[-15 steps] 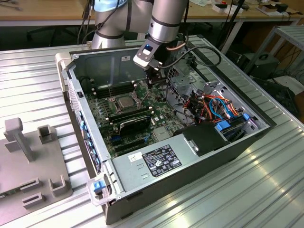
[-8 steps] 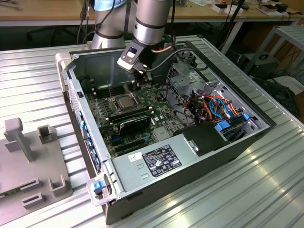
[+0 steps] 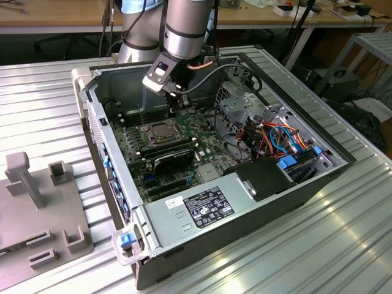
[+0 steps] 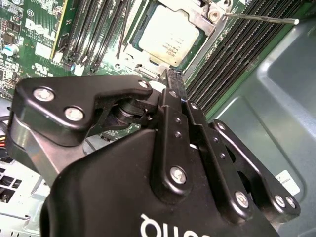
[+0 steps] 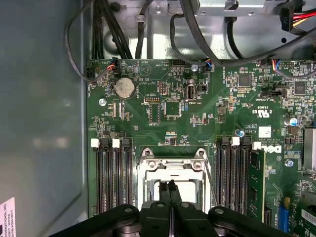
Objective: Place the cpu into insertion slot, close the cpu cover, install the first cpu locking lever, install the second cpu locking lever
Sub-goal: 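Close the cpu cover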
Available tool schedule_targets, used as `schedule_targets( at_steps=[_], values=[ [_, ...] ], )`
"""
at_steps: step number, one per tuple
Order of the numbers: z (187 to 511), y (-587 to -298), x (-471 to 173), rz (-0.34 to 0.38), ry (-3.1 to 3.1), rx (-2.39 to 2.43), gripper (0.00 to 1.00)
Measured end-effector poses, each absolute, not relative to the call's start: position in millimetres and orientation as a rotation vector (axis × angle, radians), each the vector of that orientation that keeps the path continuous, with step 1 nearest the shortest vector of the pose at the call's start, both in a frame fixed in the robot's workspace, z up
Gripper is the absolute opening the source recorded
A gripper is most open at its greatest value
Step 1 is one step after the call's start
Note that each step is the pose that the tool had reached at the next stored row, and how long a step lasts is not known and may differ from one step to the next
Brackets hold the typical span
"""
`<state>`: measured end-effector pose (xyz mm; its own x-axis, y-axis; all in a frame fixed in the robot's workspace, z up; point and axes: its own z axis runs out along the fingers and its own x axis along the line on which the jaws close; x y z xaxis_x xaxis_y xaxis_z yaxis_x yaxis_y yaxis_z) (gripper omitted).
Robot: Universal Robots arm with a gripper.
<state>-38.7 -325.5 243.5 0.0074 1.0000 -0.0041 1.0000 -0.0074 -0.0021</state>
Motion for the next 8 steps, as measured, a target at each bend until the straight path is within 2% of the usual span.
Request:
schedule_targets(
  at_steps=[8],
  values=[
    [243.3, -325.4, -41.3, -0.007, 2.212, 2.229, 0.11]
  ],
)
